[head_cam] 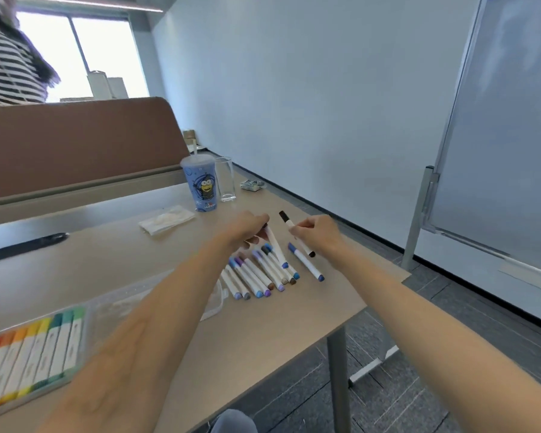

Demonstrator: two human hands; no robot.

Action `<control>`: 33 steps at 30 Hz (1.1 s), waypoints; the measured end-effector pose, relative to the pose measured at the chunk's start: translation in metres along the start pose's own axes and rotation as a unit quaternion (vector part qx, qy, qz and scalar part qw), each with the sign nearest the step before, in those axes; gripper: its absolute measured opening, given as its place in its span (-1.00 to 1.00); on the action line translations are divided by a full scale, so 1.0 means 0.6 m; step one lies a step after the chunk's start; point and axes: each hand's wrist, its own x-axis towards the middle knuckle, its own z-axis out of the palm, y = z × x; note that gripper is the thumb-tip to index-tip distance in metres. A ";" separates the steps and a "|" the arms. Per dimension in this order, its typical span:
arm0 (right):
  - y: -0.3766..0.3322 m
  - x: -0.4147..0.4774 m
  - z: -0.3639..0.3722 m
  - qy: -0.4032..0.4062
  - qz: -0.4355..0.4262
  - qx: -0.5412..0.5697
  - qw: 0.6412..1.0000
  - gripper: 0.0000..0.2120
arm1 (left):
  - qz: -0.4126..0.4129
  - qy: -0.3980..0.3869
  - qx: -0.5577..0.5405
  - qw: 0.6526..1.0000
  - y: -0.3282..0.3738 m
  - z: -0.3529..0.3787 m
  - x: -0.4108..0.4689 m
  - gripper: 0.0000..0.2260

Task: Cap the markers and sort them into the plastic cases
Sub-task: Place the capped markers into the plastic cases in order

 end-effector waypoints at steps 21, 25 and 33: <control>-0.196 -0.195 0.314 -0.198 -0.075 0.024 0.977 -0.76 | -0.094 0.076 -0.132 0.984 -0.255 -0.304 -0.248 -0.89; -0.199 -0.200 0.335 -0.208 -0.075 0.041 0.974 -0.79 | -0.084 0.104 -0.115 0.984 -0.290 -0.317 -0.255 -0.85; -0.193 -0.192 0.341 -0.237 -0.075 0.007 0.969 -0.89 | -0.060 0.152 -0.134 0.977 -0.312 -0.311 -0.254 -0.80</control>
